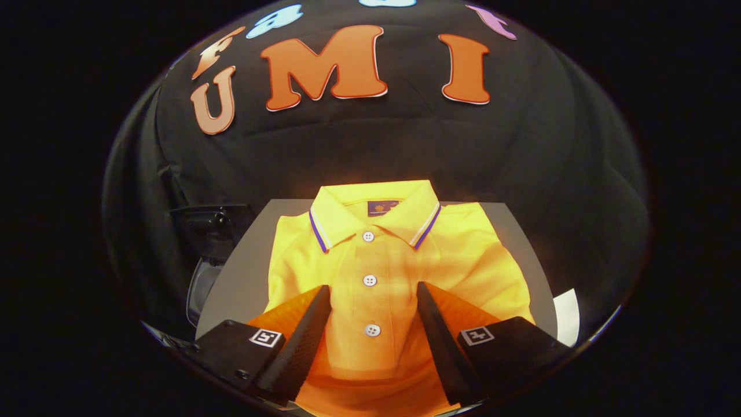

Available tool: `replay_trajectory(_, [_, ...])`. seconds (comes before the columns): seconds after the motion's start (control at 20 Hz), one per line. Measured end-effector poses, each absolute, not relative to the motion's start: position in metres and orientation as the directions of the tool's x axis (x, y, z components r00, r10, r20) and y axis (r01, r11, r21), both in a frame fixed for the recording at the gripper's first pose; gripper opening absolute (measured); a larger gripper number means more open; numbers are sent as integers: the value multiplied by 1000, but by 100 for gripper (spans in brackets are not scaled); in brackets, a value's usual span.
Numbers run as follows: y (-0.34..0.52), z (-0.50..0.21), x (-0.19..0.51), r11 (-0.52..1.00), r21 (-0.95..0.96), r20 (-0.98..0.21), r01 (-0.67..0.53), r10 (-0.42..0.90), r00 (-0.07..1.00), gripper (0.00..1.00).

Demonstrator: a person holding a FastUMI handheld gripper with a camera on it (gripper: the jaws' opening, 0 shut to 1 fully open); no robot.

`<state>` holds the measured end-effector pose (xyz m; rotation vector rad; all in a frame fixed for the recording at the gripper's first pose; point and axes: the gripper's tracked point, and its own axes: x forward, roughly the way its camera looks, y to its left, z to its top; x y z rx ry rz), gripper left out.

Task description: Put the clothes into the washing machine and then close the washing machine lid.

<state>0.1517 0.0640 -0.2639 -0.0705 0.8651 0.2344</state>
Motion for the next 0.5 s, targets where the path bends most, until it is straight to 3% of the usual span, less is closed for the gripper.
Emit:
replay_trajectory(0.1, [71,-264,149,964,43,-771,-261,198,605,88])
replay_trajectory(0.2, [73,-261,147,958,47,-786,-282,209,582,67])
replay_trajectory(0.3, [72,-262,149,963,63,-808,-261,203,553,53])
replay_trajectory(0.4, [74,-260,149,967,107,-814,-232,220,538,25])
replay_trajectory(0.5, [73,-259,149,966,136,-809,-220,237,538,13])
